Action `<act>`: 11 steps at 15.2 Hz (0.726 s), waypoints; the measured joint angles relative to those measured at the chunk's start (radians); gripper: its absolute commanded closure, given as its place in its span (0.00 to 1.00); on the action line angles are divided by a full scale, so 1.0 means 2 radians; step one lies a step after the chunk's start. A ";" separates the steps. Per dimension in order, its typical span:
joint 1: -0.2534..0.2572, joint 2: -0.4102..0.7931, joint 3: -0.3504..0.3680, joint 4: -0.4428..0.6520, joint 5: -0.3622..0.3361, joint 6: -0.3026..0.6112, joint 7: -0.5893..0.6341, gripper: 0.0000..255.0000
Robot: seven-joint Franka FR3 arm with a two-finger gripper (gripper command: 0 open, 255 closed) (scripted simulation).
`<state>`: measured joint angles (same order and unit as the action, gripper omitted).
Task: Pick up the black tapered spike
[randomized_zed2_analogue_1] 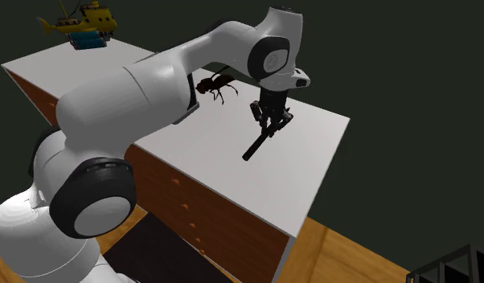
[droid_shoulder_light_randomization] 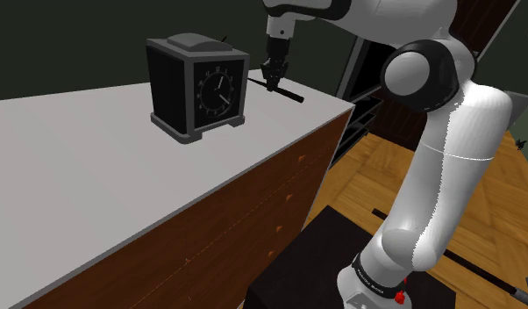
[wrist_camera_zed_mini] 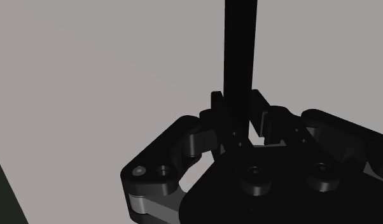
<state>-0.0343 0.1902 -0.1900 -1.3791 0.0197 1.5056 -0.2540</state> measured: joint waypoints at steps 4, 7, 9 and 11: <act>0.000 0.000 0.000 0.000 0.000 0.000 0.000 1.00; 0.000 0.009 0.000 0.019 0.001 -0.017 0.000 1.00; -0.001 0.016 0.000 0.041 0.002 -0.033 -0.001 1.00; -0.003 0.021 -0.001 0.062 0.003 -0.049 -0.002 1.00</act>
<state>-0.0408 0.2319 -0.1917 -1.2555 0.0263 1.4077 -0.2590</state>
